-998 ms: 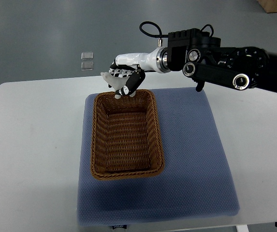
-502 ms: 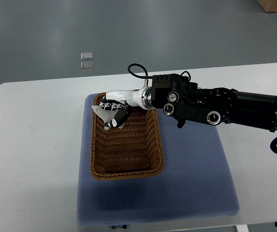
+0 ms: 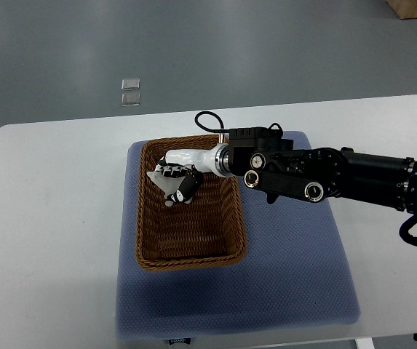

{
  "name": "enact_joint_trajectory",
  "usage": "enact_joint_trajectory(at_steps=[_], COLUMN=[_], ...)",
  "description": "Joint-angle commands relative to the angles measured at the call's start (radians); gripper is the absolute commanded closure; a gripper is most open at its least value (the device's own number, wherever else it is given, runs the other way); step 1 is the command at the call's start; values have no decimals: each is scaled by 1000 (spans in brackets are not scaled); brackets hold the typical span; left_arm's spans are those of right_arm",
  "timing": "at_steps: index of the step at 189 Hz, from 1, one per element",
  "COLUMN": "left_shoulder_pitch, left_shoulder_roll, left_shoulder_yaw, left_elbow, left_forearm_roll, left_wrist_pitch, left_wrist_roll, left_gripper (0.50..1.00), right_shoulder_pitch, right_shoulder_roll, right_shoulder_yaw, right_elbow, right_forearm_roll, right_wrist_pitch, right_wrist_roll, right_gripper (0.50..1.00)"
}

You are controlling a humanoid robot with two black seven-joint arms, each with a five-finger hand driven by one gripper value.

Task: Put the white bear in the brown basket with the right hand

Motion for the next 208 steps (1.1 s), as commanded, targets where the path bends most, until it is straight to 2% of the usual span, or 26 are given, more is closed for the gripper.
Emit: enact_joint_trajectory(at_steps=[1, 18, 27, 62, 103, 127, 151, 183, 208], left_shoulder_pitch=[0, 0, 0, 0, 0, 0, 0, 0, 0], left_shoulder_roll=[0, 0, 0, 0, 0, 0, 0, 0, 0], left_shoulder_yaw=[0, 0, 0, 0, 0, 0, 0, 1, 1], left_elbow=[1, 3, 4, 6, 3, 1, -1, -2, -2], left_forearm_roll=[0, -1, 0, 0, 0, 0, 0, 0, 0], left_wrist_pitch=[0, 0, 0, 0, 0, 0, 0, 0, 0], left_wrist_roll=[0, 0, 0, 0, 0, 0, 0, 0, 0], left_gripper=[500, 500, 500, 500, 500, 500, 500, 500, 500], right_shoulder_pitch=[-1, -1, -1, 27, 68, 47, -82, -253, -384], right_shoulder_roll=[-2, -2, -4, -30, -145, -231, -272, -232, -174], right_shoulder_yaw=[1, 1, 3, 21, 135, 301, 523, 807, 1005], right_elbow=[0, 0, 0, 0, 6, 10, 10, 1, -6], right_forearm_roll=[0, 1, 1, 3, 21, 26, 72, 179, 274], right_wrist_pitch=[4, 5, 5, 24, 28, 27, 22, 8, 1], right_wrist_roll=[-1, -1, -1, 1, 2, 7, 7, 12, 79], right_gripper=[650, 638, 603, 599, 599, 599, 599, 599, 599])
